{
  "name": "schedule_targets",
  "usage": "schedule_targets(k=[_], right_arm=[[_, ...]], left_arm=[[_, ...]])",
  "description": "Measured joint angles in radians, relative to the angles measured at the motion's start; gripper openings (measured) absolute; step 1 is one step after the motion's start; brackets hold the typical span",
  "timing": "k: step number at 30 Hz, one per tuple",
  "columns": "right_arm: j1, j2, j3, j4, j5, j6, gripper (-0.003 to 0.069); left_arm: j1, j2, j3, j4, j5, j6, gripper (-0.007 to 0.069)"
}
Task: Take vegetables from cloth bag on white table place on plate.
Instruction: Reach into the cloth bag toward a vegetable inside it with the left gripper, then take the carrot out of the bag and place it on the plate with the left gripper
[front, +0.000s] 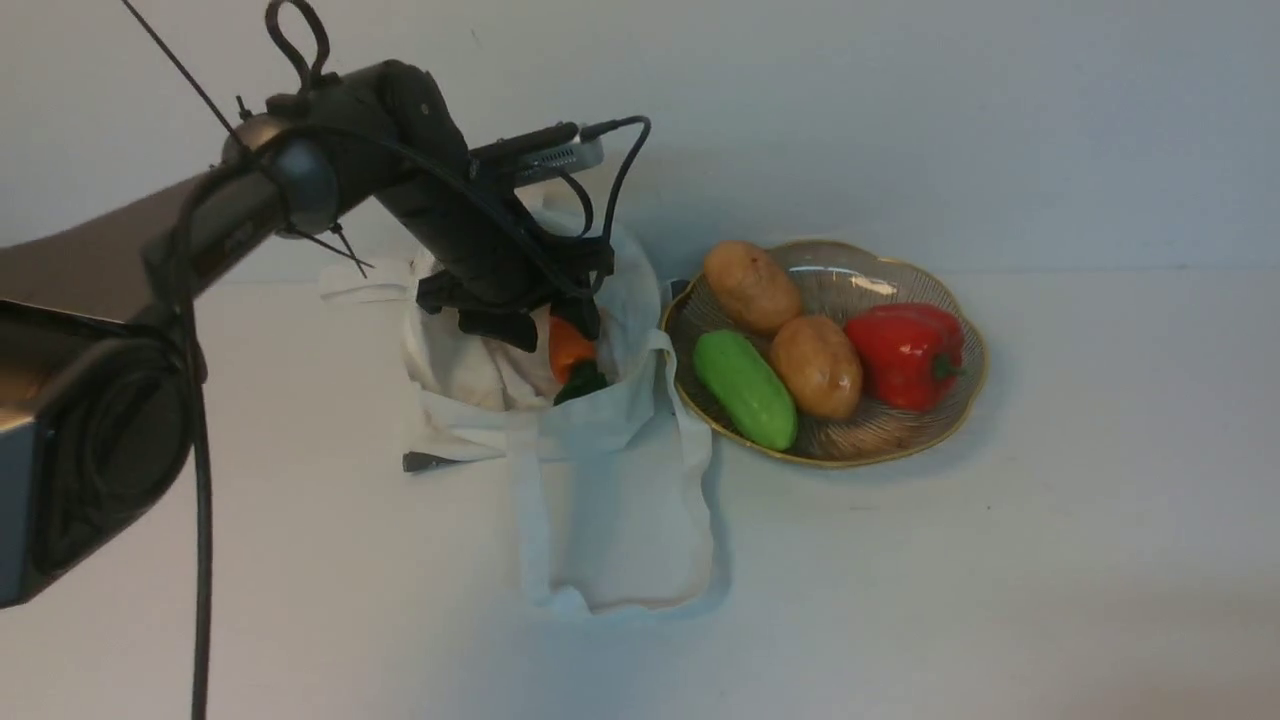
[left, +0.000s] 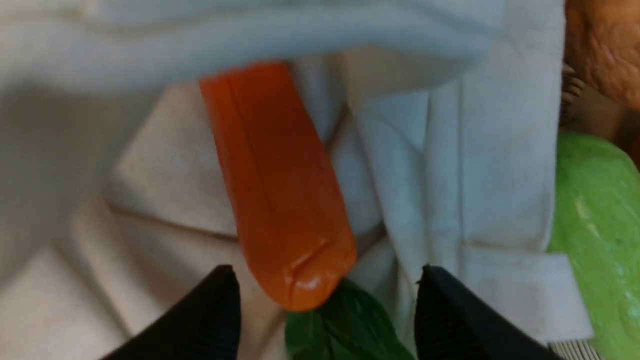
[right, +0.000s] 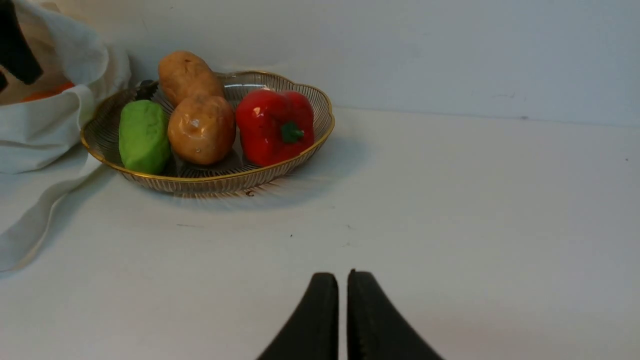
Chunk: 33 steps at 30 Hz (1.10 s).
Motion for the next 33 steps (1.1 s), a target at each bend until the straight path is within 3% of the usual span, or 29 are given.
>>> schedule_targets(k=[9, 13, 20, 25, 29, 33], right_arm=[[0.000, 0.000, 0.000, 0.000, 0.000, 0.000, 0.0022], [0.000, 0.000, 0.000, 0.000, 0.000, 0.000, 0.0022], [0.000, 0.000, 0.000, 0.000, 0.000, 0.000, 0.0022], [0.000, 0.000, 0.000, 0.000, 0.000, 0.000, 0.0022], [0.000, 0.000, 0.000, 0.000, 0.000, 0.000, 0.0022], [0.000, 0.000, 0.000, 0.000, 0.000, 0.000, 0.0022]], left_arm=[[0.000, 0.074, -0.005, -0.002, -0.053, 0.002, 0.0422], [0.000, 0.084, -0.008, -0.001, -0.050, 0.002, 0.0340], [0.000, 0.011, -0.111, 0.156, 0.225, 0.001, 0.0338], [-0.003, -0.102, -0.152, 0.185, 0.272, -0.013, 0.0338], [-0.045, -0.167, -0.155, 0.107, 0.278, -0.027, 0.0338], [-0.150, -0.173, -0.160, 0.087, 0.279, -0.027, 0.0338]])
